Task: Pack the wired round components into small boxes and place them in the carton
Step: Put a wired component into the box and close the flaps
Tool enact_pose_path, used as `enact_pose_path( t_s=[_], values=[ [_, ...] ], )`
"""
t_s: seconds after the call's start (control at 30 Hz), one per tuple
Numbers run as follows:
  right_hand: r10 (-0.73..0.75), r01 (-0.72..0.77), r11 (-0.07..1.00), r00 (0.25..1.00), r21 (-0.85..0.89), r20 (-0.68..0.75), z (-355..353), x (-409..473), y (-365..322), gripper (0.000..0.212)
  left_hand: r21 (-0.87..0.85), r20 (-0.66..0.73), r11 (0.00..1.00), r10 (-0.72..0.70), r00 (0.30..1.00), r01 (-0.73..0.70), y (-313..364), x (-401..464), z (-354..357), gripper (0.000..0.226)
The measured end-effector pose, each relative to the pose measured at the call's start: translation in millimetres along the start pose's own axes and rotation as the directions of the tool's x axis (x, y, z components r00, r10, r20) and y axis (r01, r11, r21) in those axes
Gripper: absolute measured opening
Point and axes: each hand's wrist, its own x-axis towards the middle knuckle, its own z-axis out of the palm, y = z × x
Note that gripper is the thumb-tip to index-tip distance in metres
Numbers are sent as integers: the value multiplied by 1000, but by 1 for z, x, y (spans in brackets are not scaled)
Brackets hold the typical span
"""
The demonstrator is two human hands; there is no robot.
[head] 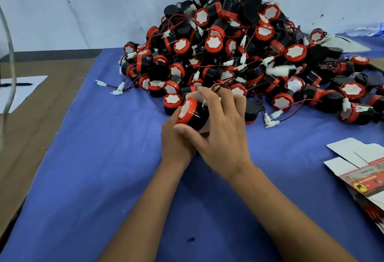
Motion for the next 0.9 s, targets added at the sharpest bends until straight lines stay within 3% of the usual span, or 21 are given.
enact_pose_path(
  t_s=[0.1,0.2,0.27,0.33,0.47,0.53,0.63,0.73,0.8,0.9],
  values=[
    [9,-18,987,998,-160,-58,-4,-1,2,60,34,-39,998,-55,998,57,8,3,-3,29],
    [0,-31,986,983,-166,-181,-14,2,12,30,14,-106,993,-119,987,121,1,8,-6,16],
    [-6,-29,979,985,-204,-172,-16,4,22,25,18,-127,987,-156,980,160,-2,12,-11,15],
    [-34,7,974,992,-228,-117,-17,7,31,28,11,-121,982,-185,975,187,-6,15,-14,16],
    [12,-14,999,998,48,55,-24,12,47,49,-26,-84,980,-200,976,199,-6,16,-16,18],
    [14,-18,999,994,40,106,-23,11,49,58,-32,-80,983,-184,980,182,-6,15,-17,18],
    [-51,50,997,999,-54,-4,-20,10,47,55,-21,-66,986,-168,984,167,-7,15,-18,14],
    [-103,102,995,992,-23,-72,-19,11,44,49,-25,-63,990,-143,988,142,-6,14,-18,20],
    [-98,99,994,995,-43,19,-18,10,44,60,-54,-50,988,-146,988,143,-5,14,-19,21],
    [29,-28,1000,974,-6,224,-17,9,48,77,-84,-25,985,-156,988,153,-8,16,-21,14]
  ],
)
